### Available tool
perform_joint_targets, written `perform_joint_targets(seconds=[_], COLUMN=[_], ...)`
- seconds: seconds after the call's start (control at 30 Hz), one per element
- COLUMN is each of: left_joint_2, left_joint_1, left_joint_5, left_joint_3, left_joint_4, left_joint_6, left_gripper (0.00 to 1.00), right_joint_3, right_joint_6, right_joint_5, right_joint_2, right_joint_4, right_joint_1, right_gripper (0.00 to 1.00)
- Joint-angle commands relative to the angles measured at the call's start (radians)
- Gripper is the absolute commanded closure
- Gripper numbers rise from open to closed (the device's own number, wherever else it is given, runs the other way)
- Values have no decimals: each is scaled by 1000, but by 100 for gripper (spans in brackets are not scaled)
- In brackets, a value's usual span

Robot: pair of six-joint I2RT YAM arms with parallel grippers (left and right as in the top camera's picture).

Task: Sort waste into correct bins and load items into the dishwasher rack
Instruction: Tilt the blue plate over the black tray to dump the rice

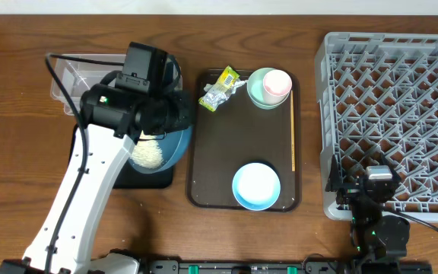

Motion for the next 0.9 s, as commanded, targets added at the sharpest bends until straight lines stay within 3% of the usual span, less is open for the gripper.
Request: perform_joint_targets(seconds=[0.0, 0.23, 0.57, 0.87], left_joint_2=[-5, -5, -5, -5], left_joint_1=[35, 137, 262, 397], left_joint_5=[136, 331, 586, 709], left_joint_3=[-56, -163, -189, -192], left_joint_4=[47, 119, 119, 103], left_joint_6=[42, 60, 174, 212], left_gripper=[94, 94, 94, 94], right_joint_3=[-3, -3, -3, -3], right_joint_6=[-9, -9, -9, -9], right_joint_5=[-8, -8, -8, -8], right_joint_2=[-6, -6, -6, -6], right_joint_4=[-2, -2, -2, -2], right_joint_1=[-5, -5, -5, -5], right_gripper=[1, 1, 1, 1])
